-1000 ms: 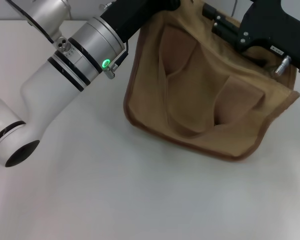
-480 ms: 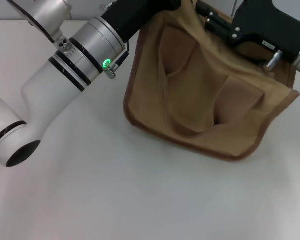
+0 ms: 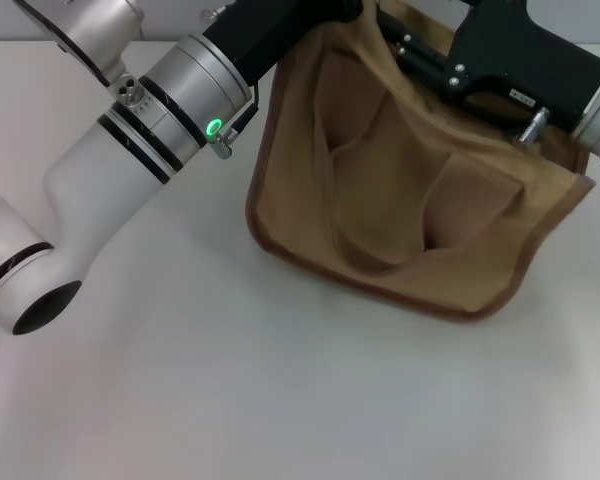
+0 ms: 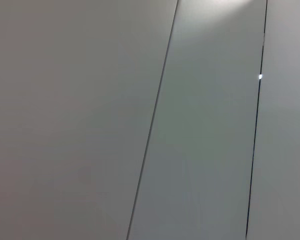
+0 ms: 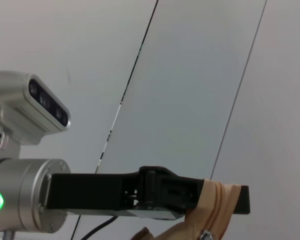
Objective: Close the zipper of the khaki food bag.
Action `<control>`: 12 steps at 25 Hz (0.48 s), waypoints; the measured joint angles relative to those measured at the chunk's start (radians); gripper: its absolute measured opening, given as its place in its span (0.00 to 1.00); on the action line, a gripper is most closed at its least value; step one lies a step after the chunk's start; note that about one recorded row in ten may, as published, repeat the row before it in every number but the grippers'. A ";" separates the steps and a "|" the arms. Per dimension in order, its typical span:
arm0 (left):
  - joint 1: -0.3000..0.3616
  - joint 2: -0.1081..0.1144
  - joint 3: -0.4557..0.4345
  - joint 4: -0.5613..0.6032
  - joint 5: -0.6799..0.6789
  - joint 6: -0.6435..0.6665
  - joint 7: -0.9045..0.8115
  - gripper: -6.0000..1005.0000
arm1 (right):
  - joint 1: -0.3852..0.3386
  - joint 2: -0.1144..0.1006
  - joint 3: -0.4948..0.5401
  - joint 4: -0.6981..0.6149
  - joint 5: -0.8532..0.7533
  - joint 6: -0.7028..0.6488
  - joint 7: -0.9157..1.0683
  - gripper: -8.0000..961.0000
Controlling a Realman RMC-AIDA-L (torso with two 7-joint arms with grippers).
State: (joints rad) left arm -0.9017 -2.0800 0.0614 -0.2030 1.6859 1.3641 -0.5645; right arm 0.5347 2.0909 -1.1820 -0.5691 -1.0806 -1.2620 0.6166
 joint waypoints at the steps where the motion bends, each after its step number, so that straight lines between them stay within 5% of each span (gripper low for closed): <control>1: 0.000 0.000 0.000 -0.001 0.000 -0.002 0.000 0.07 | 0.002 0.000 0.000 0.000 0.000 0.004 0.000 0.61; 12: -0.001 0.000 -0.002 -0.003 0.000 -0.017 0.000 0.07 | 0.024 0.000 0.011 0.023 0.002 0.041 0.000 0.51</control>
State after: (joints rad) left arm -0.9024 -2.0800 0.0596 -0.2055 1.6855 1.3469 -0.5645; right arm 0.5585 2.0908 -1.1707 -0.5462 -1.0787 -1.2215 0.6166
